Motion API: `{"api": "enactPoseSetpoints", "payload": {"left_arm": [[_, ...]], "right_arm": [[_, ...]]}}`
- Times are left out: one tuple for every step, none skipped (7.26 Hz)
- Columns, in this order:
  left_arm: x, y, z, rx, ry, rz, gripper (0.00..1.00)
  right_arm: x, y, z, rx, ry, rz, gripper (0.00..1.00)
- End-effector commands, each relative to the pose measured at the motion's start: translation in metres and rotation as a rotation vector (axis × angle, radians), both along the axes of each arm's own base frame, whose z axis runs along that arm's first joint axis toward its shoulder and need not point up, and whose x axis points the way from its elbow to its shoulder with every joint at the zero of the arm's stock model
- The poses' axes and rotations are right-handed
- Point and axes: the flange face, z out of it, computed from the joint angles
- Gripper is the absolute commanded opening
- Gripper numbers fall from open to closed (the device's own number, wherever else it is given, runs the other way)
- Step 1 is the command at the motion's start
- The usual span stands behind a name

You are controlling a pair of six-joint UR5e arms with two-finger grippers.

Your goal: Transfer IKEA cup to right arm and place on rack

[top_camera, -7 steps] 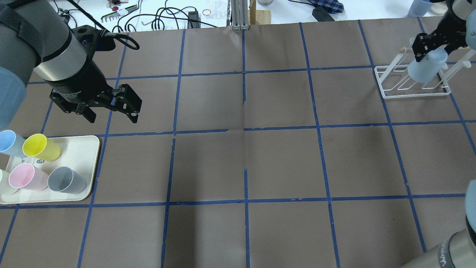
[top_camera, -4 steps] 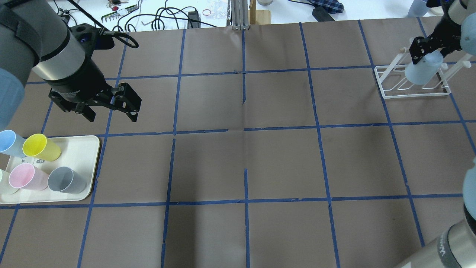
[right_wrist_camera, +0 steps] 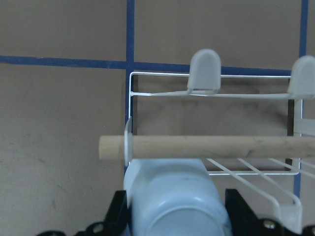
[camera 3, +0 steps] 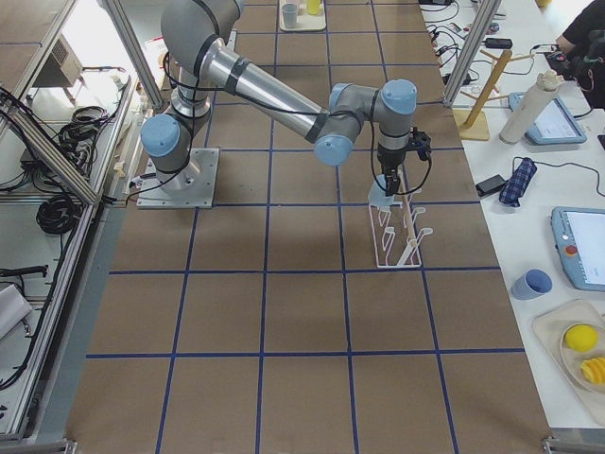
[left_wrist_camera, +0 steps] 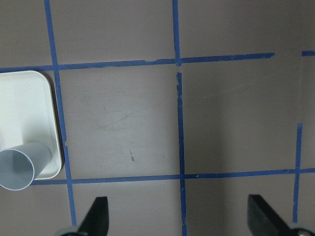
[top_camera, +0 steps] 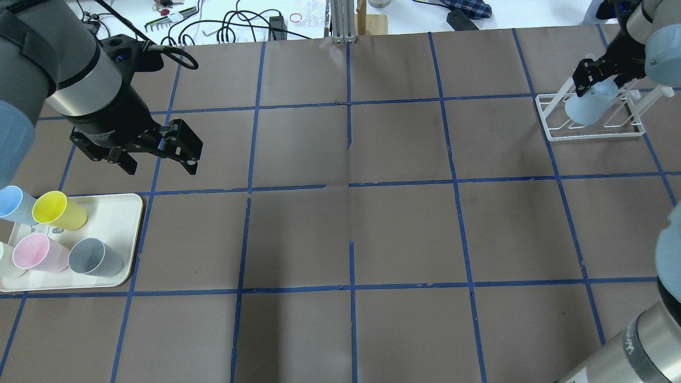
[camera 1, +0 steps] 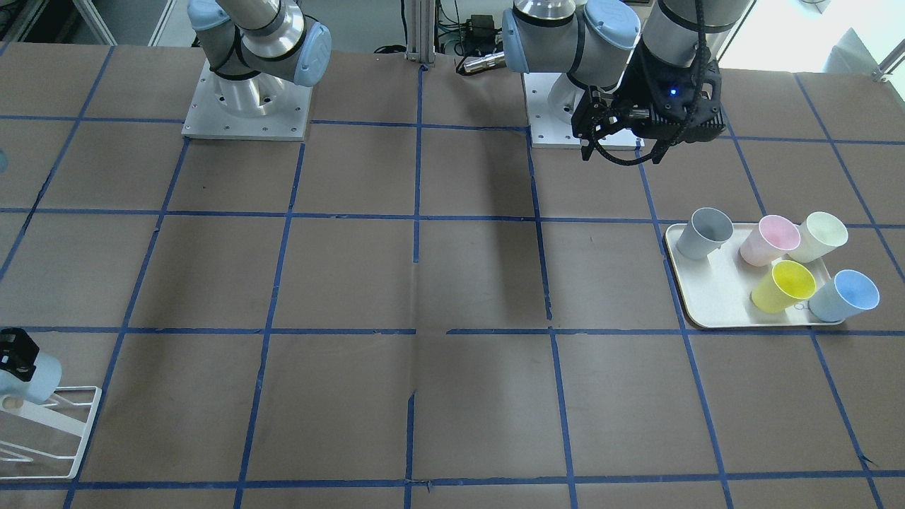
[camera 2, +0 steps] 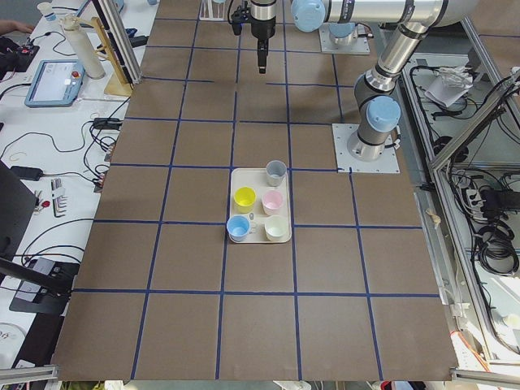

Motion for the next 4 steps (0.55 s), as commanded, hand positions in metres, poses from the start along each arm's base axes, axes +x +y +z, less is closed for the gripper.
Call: {"api": "enactPoseSetpoints", "payload": {"left_arm": [[0.0,0.0,0.001,-0.001,0.0,-0.001,1.0],[0.0,0.0,0.002,-0.004,-0.002,-0.002,1.0],[0.0,0.001,0.003,-0.006,-0.002,-0.002,1.0],[0.0,0.002,0.002,-0.001,-0.005,-0.002,1.0]], "right_arm": [[0.004,0.001,0.009,-0.015,-0.017,0.004,1.0],[0.005,0.002,0.018,-0.022,-0.01,0.005,1.0],[0.013,0.009,0.034,-0.017,-0.014,0.012,1.0],[0.026,0.018,0.057,-0.021,-0.016,0.024,1.0]]}}
